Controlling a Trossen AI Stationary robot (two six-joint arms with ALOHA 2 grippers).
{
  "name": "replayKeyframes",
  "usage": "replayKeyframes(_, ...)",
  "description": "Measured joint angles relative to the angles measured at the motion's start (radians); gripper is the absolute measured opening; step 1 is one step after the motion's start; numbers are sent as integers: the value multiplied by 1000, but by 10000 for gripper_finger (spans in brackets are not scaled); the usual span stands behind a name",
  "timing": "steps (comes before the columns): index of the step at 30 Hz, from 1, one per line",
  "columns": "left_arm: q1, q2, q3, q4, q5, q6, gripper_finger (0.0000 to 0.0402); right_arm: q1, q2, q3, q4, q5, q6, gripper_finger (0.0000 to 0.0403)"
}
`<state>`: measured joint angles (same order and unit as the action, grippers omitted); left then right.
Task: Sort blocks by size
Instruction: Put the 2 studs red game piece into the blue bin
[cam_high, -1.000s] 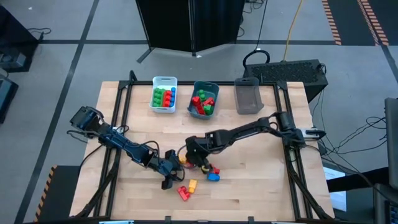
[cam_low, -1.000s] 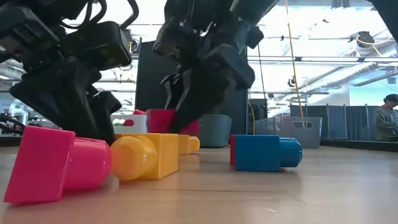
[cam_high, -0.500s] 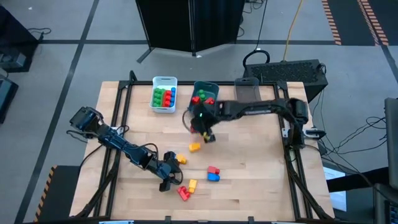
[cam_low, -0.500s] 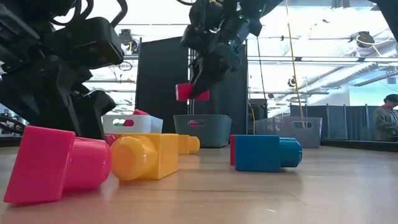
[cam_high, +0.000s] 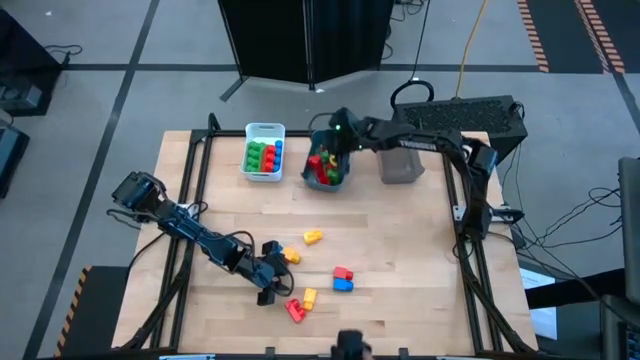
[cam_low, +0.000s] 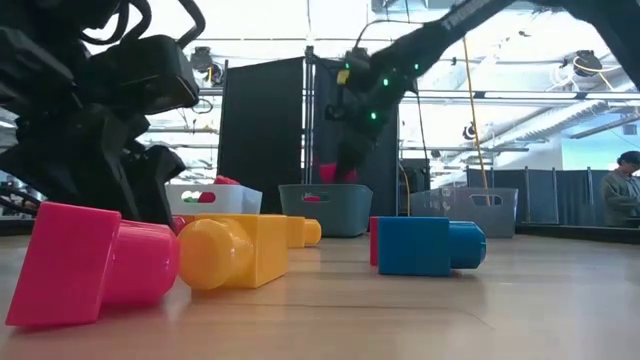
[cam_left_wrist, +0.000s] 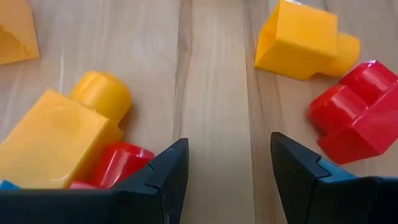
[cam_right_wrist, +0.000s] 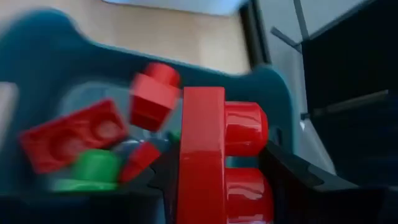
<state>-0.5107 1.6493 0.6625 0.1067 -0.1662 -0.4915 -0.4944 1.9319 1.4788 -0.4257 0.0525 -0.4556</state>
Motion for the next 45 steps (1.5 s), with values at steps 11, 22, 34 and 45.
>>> replayKeyframes(11, -8, 0, -2, -20, 0, 1, 183, -83, 42, 0, 14, -111, 73, 197)
replayKeyframes(22, -7, 0, -2, -59, 5, 1, 183, -60, 13, -1, 9, -60, 121, 227)
replayKeyframes(34, -31, -1, -2, -31, 64, 8, 183, 126, -154, -11, -129, -106, 159, 212)
replayKeyframes(45, -110, 0, -2, 23, 67, 67, 183, 299, -242, -187, -182, -111, 238, 212)
